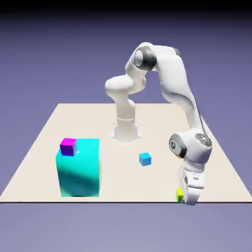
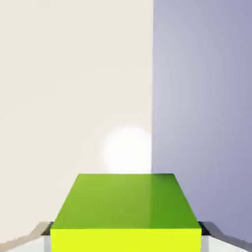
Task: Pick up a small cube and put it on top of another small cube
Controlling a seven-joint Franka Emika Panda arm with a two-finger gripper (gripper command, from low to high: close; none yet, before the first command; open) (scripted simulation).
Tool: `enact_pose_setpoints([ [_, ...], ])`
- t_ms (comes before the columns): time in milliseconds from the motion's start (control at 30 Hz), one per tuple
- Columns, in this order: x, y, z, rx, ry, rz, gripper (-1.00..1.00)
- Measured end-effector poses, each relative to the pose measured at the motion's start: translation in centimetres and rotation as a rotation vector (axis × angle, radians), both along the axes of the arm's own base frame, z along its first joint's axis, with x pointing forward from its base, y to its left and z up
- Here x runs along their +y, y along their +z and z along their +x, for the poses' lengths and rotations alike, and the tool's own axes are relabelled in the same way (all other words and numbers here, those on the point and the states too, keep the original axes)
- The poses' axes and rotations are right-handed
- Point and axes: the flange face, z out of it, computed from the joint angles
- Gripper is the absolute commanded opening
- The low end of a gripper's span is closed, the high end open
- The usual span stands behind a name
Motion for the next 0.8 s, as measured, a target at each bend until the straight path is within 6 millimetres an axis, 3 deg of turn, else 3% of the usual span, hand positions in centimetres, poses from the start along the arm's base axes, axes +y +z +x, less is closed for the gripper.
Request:
enact_pose_setpoints([
  [33, 0.0, 1.8, 0.0, 0.000, -0.004, 0.000, -1.00],
  [100, -6.8, 6.0, 3.3, -0.015, -0.177, -0.020, -1.00],
  [167, -14.2, 10.2, 5.3, -0.025, -0.352, -0.034, -1.00],
  [267, -25.5, 16.3, 5.9, -0.030, -0.620, -0.042, -1.00],
  [367, -36.7, 22.1, 3.7, -0.023, -0.887, -0.033, -1.00],
  [467, -48.9, 27.4, -1.9, -0.004, -1.185, -0.004, -1.00],
  [533, -48.9, 28.1, -2.3, 0.000, -1.198, 0.001, -1.00],
  [667, -49.2, 21.2, -3.2, 0.000, -1.197, 0.002, -1.00],
  [700, -49.2, 21.2, -3.2, 0.000, -1.197, 0.001, 1.00],
  [767, -49.2, 21.2, -3.1, -0.001, -1.197, -0.001, 1.00],
  [800, -49.1, 22.9, -2.8, -0.001, -1.196, 0.000, 1.00],
])
